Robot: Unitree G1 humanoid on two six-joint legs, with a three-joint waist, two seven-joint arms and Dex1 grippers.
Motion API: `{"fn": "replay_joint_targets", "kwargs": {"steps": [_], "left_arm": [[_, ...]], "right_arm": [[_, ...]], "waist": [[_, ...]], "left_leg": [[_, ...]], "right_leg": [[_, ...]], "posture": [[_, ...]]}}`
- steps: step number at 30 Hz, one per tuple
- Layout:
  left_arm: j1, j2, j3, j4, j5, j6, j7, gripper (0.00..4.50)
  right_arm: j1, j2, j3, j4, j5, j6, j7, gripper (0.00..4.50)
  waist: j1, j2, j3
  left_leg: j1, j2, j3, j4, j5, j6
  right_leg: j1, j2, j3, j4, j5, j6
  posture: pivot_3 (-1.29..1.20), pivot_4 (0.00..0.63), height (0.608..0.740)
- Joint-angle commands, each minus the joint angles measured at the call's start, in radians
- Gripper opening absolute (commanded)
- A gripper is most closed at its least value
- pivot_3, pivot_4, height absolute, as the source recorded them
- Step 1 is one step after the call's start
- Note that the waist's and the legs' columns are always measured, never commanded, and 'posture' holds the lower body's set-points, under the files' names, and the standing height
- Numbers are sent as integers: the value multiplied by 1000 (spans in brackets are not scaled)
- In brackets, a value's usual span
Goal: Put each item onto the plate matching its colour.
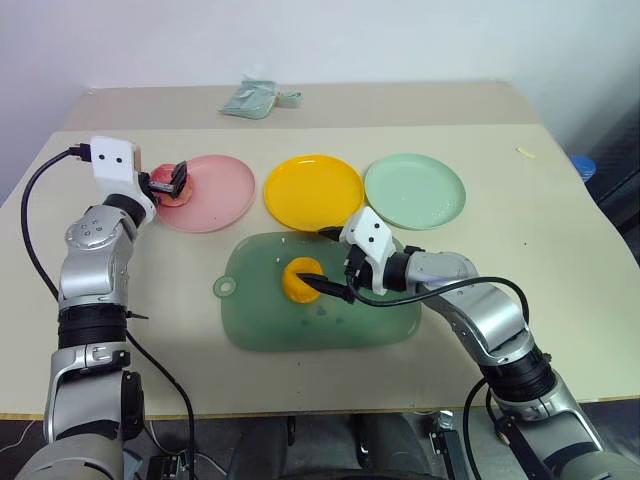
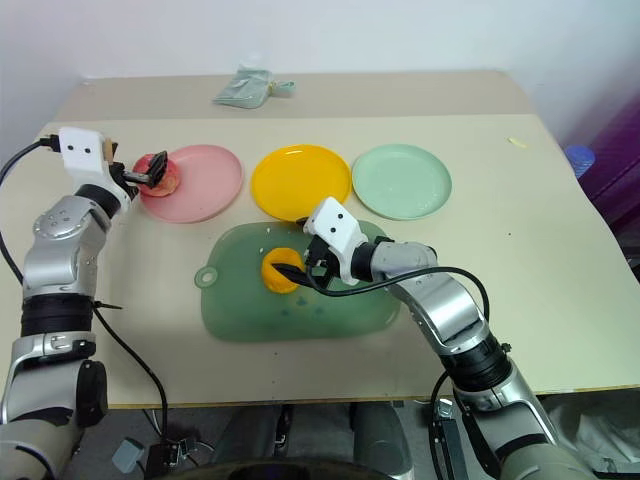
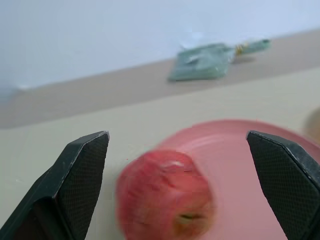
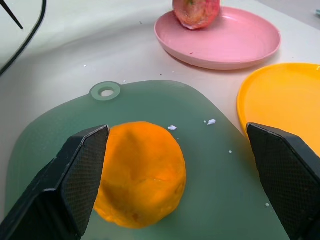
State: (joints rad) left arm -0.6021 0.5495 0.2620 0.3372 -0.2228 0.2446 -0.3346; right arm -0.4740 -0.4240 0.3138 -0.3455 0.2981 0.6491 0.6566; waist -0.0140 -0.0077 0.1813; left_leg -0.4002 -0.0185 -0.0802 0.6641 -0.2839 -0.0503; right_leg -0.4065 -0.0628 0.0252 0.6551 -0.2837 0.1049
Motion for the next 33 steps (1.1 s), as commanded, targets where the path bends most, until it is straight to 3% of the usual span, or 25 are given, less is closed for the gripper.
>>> {"fn": "replay_joint_targets", "kwargs": {"steps": [1,6,10,14,27,30,32,33], "left_arm": [[-3,19,-8,-49,10,55,-1,4480],[84,29,19,-212,-93,72,-126,4480],[333,139,-4,-458,-196,103,-397,4480],[545,230,-2,-602,-238,116,-541,4480],[747,222,24,-734,-274,130,-571,4480],[760,215,22,-745,-275,133,-559,4500],[772,210,24,-752,-278,134,-552,4500],[778,207,25,-756,-279,134,-549,4500]], "right_arm": [[-13,13,-16,-22,2,-17,7,4500],[-10,0,-27,-32,8,-22,25,4500],[-4,-15,-29,-55,43,10,71,4500],[-3,-23,-2,-46,42,22,99,4500],[-62,16,68,135,-31,0,134,4500],[-75,33,45,127,-15,12,132,3622],[-91,41,20,107,-3,28,123,2801],[-103,47,4,100,4,36,115,2644]], "waist": [[0,0,0],[-3,0,0],[-19,1,0],[-24,1,1],[-4,1,1],[-3,1,1],[-3,1,1],[-3,1,1]], "left_leg": [[0,0,0,0,0,0],[-1,0,0,0,0,0],[-1,1,1,-2,0,0],[-1,7,1,-2,0,0],[1,7,2,-2,0,1],[1,8,2,-2,0,1],[1,8,2,-2,0,1],[1,7,2,-2,0,1]], "right_leg": [[0,0,0,0,0,0],[-1,0,0,0,0,0],[-2,0,1,0,0,0],[-2,0,1,0,0,-1],[1,1,1,-1,0,-1],[1,1,1,-1,0,-1],[1,1,1,-1,0,-1],[1,1,1,-1,0,-1]], "posture": [[0,150,740],[0,150,740],[0,150,740],[0,150,740],[0,150,740],[0,150,740],[0,150,740],[0,150,740]]}}
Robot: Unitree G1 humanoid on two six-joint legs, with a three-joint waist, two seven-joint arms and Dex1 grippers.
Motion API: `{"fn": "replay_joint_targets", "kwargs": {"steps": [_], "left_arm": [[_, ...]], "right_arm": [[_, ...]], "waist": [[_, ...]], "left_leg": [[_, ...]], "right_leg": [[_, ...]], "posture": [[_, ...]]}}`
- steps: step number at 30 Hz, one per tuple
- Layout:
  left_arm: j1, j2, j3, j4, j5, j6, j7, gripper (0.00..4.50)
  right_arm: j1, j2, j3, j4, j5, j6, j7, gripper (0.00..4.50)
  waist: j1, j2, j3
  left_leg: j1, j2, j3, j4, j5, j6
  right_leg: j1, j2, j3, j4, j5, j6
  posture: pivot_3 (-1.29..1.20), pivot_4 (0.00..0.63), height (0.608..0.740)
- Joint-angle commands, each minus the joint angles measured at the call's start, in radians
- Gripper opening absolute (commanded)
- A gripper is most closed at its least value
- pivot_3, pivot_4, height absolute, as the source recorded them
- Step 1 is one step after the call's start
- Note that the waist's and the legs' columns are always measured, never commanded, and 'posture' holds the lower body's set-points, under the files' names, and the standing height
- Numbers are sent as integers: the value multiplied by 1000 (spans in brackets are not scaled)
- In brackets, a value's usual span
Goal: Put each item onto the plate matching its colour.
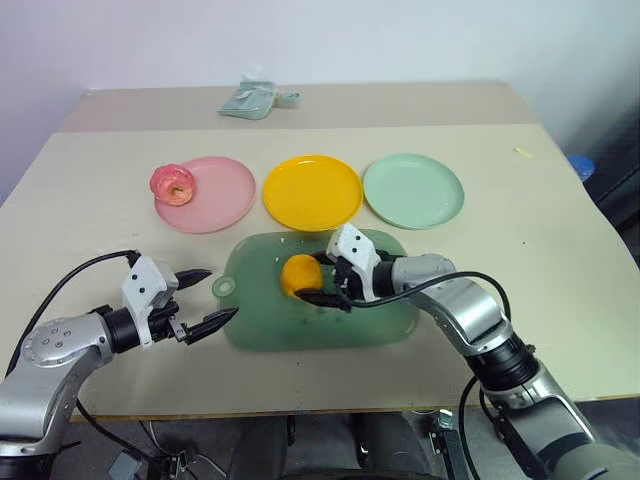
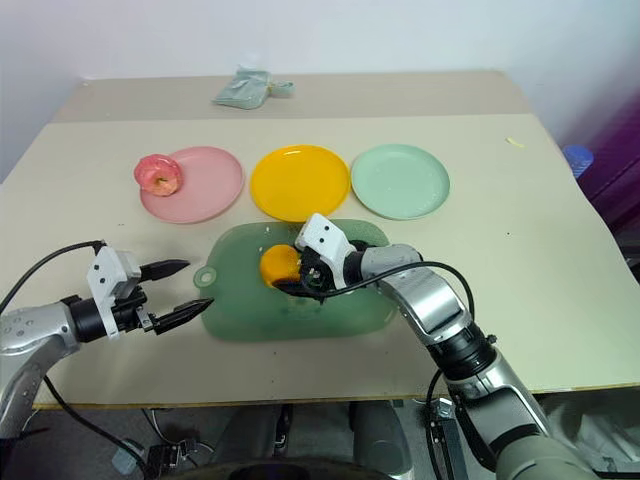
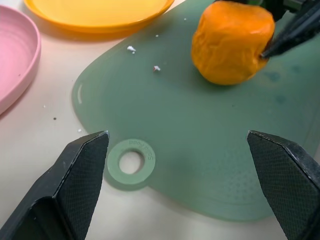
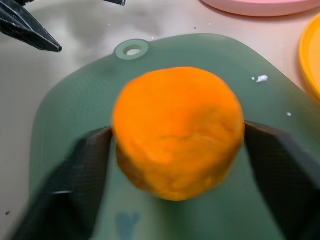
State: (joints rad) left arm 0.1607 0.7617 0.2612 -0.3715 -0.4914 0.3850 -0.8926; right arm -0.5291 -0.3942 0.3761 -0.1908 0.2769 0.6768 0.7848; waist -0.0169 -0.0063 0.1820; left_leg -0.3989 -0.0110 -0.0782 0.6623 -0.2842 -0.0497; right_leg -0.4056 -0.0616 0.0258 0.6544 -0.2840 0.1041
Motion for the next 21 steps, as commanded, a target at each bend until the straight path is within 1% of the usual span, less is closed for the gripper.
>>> {"fn": "replay_joint_targets", "kwargs": {"steps": [1,4,6,8,12,14,15,16,17,18,21], "left_arm": [[24,-9,27,-51,-10,-6,13,4500],[38,-24,25,-63,-14,-4,30,4500],[36,-36,17,-70,-16,-1,42,4500],[24,-50,2,-75,-13,3,56,4500],[12,-64,-19,-82,-4,5,73,4500],[14,-70,-24,-91,-5,4,82,4500],[17,-73,-23,-98,-6,5,86,4500],[20,-75,-23,-104,-8,6,89,4500],[23,-76,-23,-110,-10,8,93,4500],[28,-79,-22,-120,-16,11,95,4500],[41,-82,-29,-149,-29,19,96,4500]], "right_arm": [[-70,34,-84,-54,41,21,-29,2644],[-174,109,-161,32,56,59,-112,2644],[-261,160,-190,172,21,48,-182,2644],[-359,194,-184,385,-46,-35,-225,2644],[-504,250,-197,737,-108,-195,-255,2644],[-561,267,-218,872,-121,-263,-262,3669],[-575,268,-226,898,-122,-288,-255,4166],[-585,268,-231,918,-125,-309,-249,4465],[-589,265,-232,924,-128,-332,-235,4465],[-570,243,-223,878,-136,-356,-206,4465],[-453,136,-207,655,-138,-407,-82,4465]], "waist": [[-1,0,0],[-3,1,0],[-5,1,0],[-4,1,0],[-1,1,0],[-4,1,0],[-5,1,0],[-5,1,1],[-6,1,1],[-7,1,1],[0,2,1]], "left_leg": [[0,0,0,0,0,0],[0,0,0,0,0,0],[0,1,0,0,0,0],[1,1,0,-1,0,0],[1,0,2,-1,0,0],[0,-2,3,-1,0,0],[0,-3,3,-1,0,0],[-1,-3,3,-1,0,0],[-1,-3,3,-1,0,-1],[-1,-2,3,-1,0,-1],[-2,-2,3,-1,0,0]], "right_leg": [[0,0,0,0,0,0],[0,0,0,0,0,0],[-1,1,0,0,0,0],[-1,1,0,1,0,-1],[-1,1,0,0,0,-1],[-2,0,1,0,0,0],[-2,1,1,0,0,0],[-3,1,1,0,0,0],[-4,0,1,0,0,0],[-4,1,2,1,0,0],[-4,0,1,0,0,0]], "posture": [[0,150,740],[0,150,740],[0,150,740],[0,150,740],[0,150,740],[0,150,740],[0,150,740],[0,150,740],[0,150,740],[0,150,740],[0,150,740]]}}
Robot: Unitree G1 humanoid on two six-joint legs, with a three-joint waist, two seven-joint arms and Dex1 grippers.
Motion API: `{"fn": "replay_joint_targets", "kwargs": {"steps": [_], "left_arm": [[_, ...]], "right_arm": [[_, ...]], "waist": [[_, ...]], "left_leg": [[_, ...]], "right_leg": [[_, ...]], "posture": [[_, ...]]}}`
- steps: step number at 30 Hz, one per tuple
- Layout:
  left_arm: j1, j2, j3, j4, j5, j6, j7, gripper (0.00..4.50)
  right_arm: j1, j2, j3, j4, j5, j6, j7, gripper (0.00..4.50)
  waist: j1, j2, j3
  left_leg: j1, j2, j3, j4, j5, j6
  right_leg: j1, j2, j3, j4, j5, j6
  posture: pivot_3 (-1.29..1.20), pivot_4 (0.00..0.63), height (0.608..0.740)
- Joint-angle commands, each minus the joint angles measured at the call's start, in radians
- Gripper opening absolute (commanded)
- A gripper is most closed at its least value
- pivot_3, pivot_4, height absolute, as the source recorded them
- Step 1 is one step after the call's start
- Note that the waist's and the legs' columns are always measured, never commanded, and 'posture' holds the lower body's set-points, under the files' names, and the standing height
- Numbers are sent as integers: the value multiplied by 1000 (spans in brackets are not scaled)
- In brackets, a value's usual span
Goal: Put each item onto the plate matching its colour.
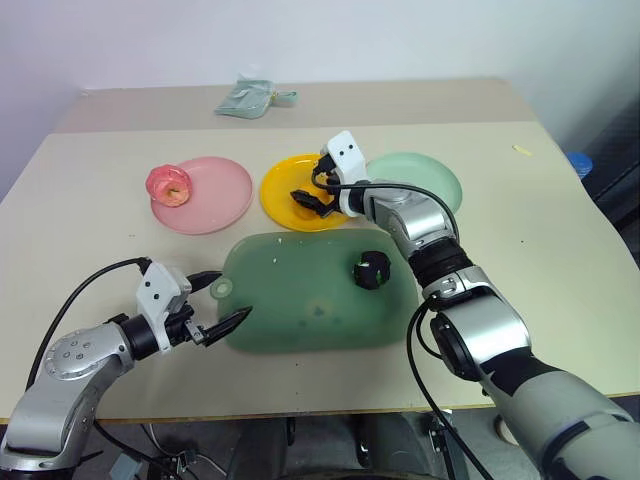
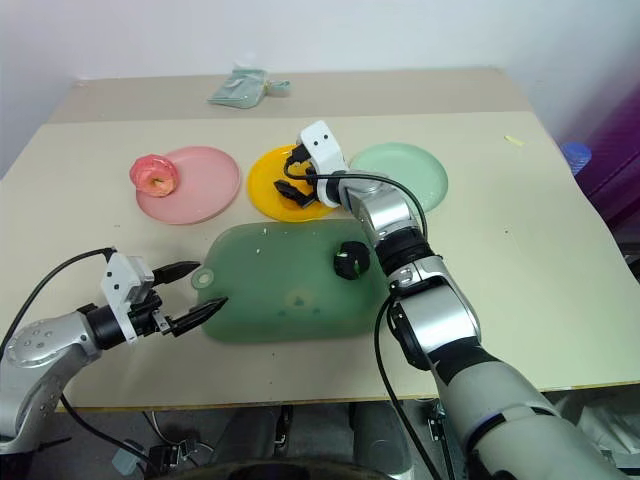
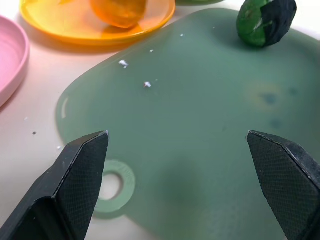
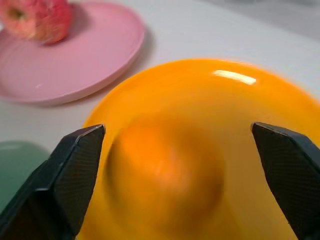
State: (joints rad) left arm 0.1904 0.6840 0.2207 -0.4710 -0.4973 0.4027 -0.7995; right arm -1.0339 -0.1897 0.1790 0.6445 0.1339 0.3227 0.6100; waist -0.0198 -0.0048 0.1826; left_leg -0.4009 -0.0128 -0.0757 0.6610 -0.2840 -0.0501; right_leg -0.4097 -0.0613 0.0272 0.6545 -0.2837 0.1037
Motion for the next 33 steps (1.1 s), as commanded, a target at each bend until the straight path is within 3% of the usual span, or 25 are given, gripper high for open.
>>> {"fn": "replay_joint_targets", "kwargs": {"steps": [1,7,13,16,17,19,22,27,33], "left_arm": [[11,-4,6,-56,-26,4,1,4500],[-35,0,-84,-86,-34,19,-33,4500],[-124,-4,-182,-67,-19,25,-67,4500],[-152,-6,-202,-56,-17,26,-69,4500],[-155,-6,-204,-53,-16,25,-69,4500],[-157,-5,-204,-48,-15,22,-70,4500],[-145,-2,-186,-42,-14,17,-66,4500],[-109,-10,-135,-26,-17,8,-40,4500],[-100,-32,-91,-3,-17,-4,-3,4500]], "right_arm": [[106,-112,-20,-278,36,-37,148,4465],[462,-399,-75,-791,208,112,395,4465],[621,-474,-8,-839,123,140,358,4465],[616,-439,6,-794,97,162,311,4465],[606,-423,-1,-781,96,172,290,4224],[590,-400,-19,-773,98,177,259,3682],[578,-381,-67,-807,138,193,236,2294],[496,-336,-165,-763,190,258,142,2294],[291,-275,-204,-332,48,242,-127,2294]], "waist": [[5,0,0],[9,1,0],[-8,1,0],[-7,1,0],[-6,1,0],[-1,1,0],[5,1,0],[6,1,0],[6,1,0]], "left_leg": [[0,2,0,0,0,0],[-1,2,-1,1,-1,1],[9,3,3,0,-1,2],[10,4,3,0,-1,2],[10,4,3,0,-1,2],[10,4,3,0,-1,2],[10,6,3,0,-1,2],[9,6,3,0,-1,2],[10,5,3,0,-1,2]], "right_leg": [[0,-1,0,0,0,0],[3,-1,-1,-2,0,0],[8,4,2,0,0,-1],[9,5,2,0,-1,-2],[9,5,2,0,-1,-2],[9,5,2,0,0,-2],[9,4,2,-1,0,-2],[9,3,2,-1,0,-2],[9,4,2,-1,0,-2]], "posture": [[0,150,740],[0,150,740],[0,150,740],[0,150,740],[0,150,740],[0,150,740],[0,150,740],[0,150,740],[0,150,740]]}}
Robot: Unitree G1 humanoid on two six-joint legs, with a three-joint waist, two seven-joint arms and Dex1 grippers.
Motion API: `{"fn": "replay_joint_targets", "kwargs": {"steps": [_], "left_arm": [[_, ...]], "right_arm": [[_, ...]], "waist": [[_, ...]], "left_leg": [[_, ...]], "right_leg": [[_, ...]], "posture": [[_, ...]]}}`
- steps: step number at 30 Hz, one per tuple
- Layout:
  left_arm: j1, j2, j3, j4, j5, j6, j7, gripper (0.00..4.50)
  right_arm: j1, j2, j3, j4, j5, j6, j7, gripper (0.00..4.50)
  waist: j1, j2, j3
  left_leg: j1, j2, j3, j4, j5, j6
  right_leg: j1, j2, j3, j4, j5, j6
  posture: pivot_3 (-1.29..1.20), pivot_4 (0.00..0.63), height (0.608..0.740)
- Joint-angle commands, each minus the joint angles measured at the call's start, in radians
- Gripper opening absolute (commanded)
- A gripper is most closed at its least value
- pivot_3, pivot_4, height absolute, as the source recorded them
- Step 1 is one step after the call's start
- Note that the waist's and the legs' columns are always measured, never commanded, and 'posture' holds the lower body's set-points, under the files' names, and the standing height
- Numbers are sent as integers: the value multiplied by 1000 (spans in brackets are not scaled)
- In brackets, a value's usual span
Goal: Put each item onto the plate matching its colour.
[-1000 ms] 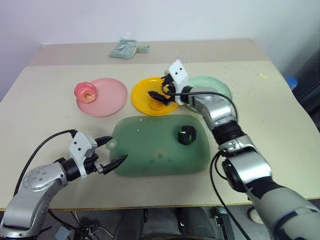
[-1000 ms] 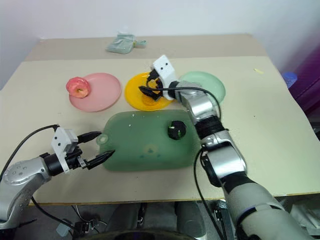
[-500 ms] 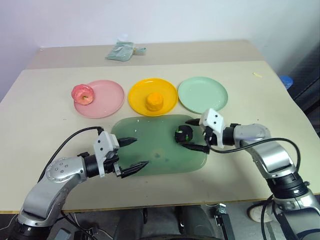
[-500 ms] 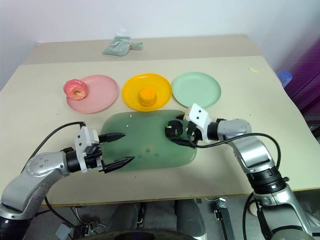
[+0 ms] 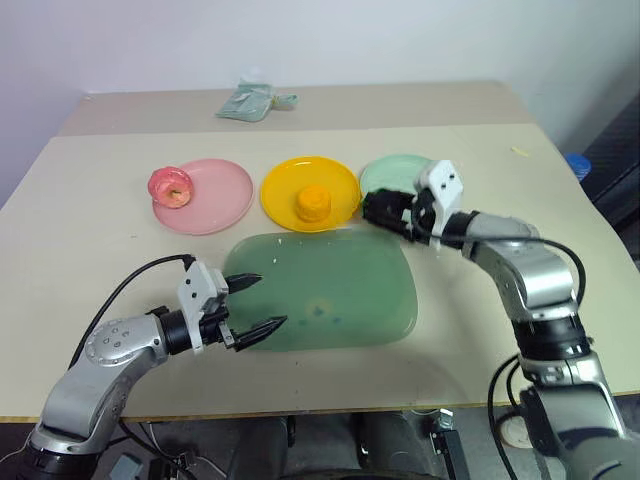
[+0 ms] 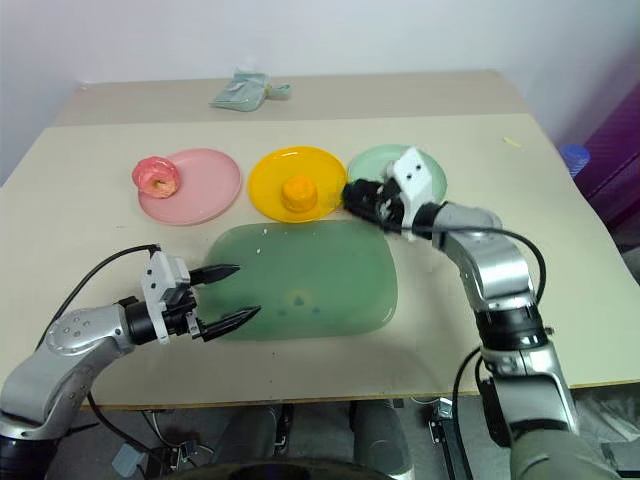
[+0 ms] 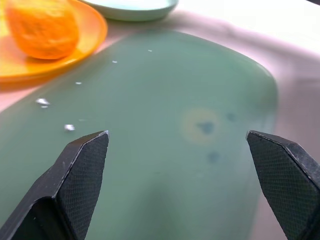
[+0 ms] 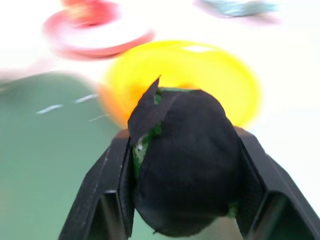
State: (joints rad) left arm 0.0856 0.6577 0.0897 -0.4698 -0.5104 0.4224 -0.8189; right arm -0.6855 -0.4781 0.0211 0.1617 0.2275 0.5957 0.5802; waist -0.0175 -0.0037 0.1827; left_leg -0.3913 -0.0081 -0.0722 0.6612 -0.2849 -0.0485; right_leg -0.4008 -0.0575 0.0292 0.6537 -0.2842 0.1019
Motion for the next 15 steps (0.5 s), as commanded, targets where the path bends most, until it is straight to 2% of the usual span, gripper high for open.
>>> {"fn": "replay_joint_targets", "kwargs": {"steps": [1,3,6,10,15], "left_arm": [[7,-9,46,-5,-3,-24,20,4500],[17,-11,61,-9,-4,-28,28,4500],[30,-23,92,-8,2,-38,56,4500],[55,-27,210,71,68,-102,136,4500],[107,-30,370,177,93,-158,189,4500]], "right_arm": [[-80,19,-54,203,-51,-54,-114,2553],[-111,29,-60,258,-66,-138,-127,3127],[-109,11,-46,259,-95,-259,-105,4446],[13,-84,-57,195,-86,-420,46,4446],[152,-190,-200,132,73,-388,214,4446]], "waist": [[5,0,0],[3,0,0],[0,1,0],[3,0,0],[3,0,0]], "left_leg": [[-1,0,0,0,0,0],[-2,0,1,-1,0,0],[-3,0,7,-2,0,0],[-2,0,8,-3,0,0],[-2,1,9,-2,-1,2]], "right_leg": [[0,0,0,0,0,0],[-1,0,0,-1,0,0],[-5,-1,3,-1,0,0],[-5,0,3,0,0,0],[-3,-1,3,-2,0,1]], "posture": [[0,150,740],[0,150,740],[0,150,740],[0,150,740],[0,150,740]]}}
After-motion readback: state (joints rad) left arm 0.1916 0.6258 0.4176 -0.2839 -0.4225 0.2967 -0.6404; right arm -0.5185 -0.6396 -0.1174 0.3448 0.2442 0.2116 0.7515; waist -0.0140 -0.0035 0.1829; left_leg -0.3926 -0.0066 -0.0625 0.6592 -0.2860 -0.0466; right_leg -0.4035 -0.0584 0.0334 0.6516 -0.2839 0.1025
